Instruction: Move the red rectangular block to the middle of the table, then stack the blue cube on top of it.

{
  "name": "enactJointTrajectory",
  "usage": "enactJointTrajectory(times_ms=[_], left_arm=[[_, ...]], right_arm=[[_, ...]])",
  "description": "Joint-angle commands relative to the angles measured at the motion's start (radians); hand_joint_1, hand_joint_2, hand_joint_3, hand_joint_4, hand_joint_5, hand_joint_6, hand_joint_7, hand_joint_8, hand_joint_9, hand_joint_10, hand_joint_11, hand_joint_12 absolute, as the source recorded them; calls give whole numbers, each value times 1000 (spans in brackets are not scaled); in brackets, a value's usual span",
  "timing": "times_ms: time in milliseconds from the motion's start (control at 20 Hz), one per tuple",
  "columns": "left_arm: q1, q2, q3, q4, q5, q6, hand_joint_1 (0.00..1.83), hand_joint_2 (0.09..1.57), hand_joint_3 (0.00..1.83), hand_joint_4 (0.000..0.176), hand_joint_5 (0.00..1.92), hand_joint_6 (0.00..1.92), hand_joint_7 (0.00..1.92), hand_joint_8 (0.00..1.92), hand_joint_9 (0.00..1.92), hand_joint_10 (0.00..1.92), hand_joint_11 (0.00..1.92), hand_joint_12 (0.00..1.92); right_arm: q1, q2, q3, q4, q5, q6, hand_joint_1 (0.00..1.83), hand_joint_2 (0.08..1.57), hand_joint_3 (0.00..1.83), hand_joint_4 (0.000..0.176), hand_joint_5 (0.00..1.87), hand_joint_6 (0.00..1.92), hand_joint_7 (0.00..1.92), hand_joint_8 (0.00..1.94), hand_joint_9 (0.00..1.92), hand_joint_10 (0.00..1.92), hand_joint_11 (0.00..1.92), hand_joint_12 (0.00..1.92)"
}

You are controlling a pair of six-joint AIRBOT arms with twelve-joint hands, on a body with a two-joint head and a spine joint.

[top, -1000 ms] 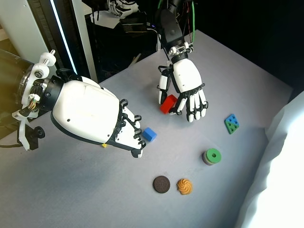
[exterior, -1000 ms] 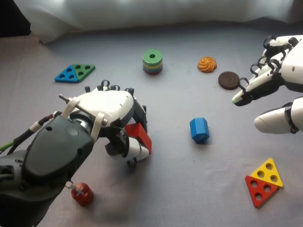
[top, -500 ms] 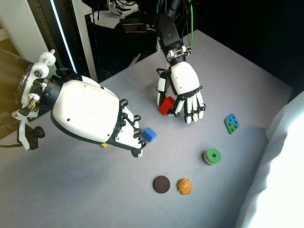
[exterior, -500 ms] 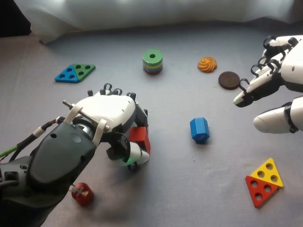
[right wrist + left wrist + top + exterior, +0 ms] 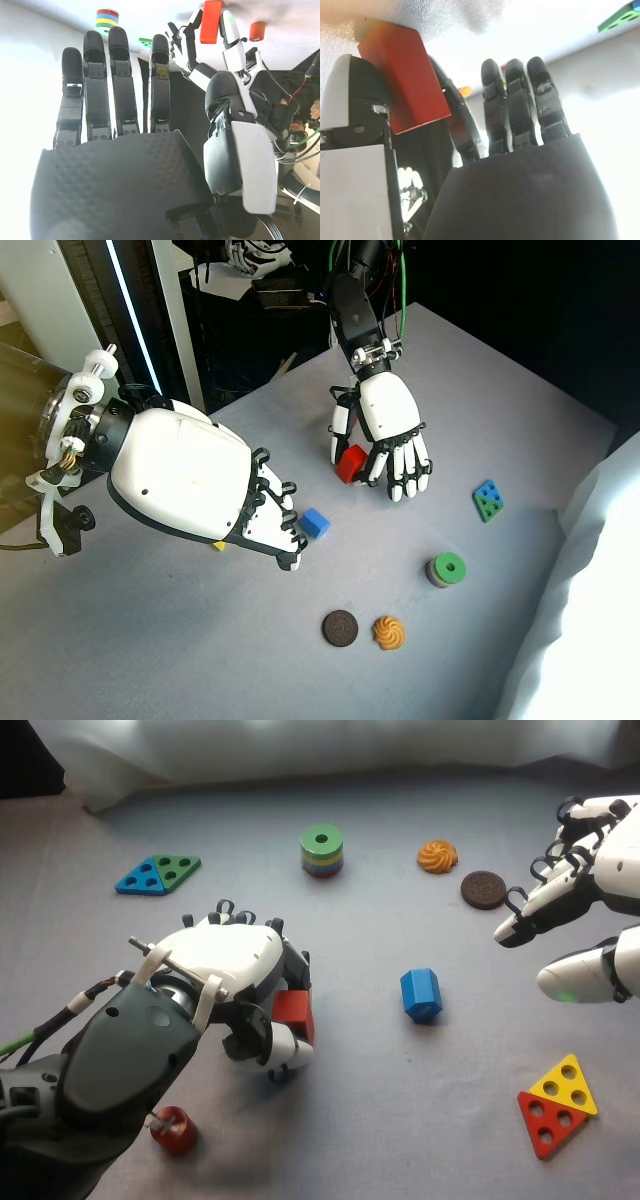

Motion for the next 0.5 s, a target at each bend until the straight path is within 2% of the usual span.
enactJointTrajectory(times_ms=[0,150,200,250,300,350,400,450], left_arm=[[1,7,3,48,-57,2,980,1141,0,176,905,1087,447,3,239,4,0,387],[1,7,1,43,-57,0,988,1130,0,176,926,1053,434,1,215,2,0,307],[1,7,1,42,-57,-1,989,1127,0,176,932,1044,430,1,180,11,0,200],[1,7,1,42,-57,-2,852,1065,0,52,881,181,475,8,220,7,0,270],[0,7,0,42,-57,-2,852,1065,0,52,881,181,475,8,220,7,0,270],[0,7,-1,41,-57,-2,824,1063,0,47,878,66,473,2,224,2,0,319],[-1,8,-2,38,-57,-2,751,1054,0,30,815,6,453,0,233,3,0,368],[-2,9,-3,36,-57,-2,751,1054,0,30,815,6,453,0,233,3,0,368]], right_arm=[[16,13,2,7,62,6,18,1264,0,0,539,3,548,2,485,4,7,922],[19,13,5,7,62,6,14,1262,0,0,535,0,538,0,474,0,3,919],[19,12,7,7,63,7,18,1263,0,0,533,0,541,2,476,1,0,918],[19,12,11,15,63,9,19,1261,0,0,537,1,535,0,466,0,0,908],[19,12,16,48,62,9,19,1261,0,0,537,1,535,0,466,0,0,908],[19,11,21,77,62,9,19,1262,0,0,534,0,532,0,465,0,0,906],[19,11,23,89,64,9,20,1261,0,0,530,3,519,0,446,0,0,903],[19,11,24,89,65,9,20,1261,0,0,530,3,519,0,446,0,0,903]])
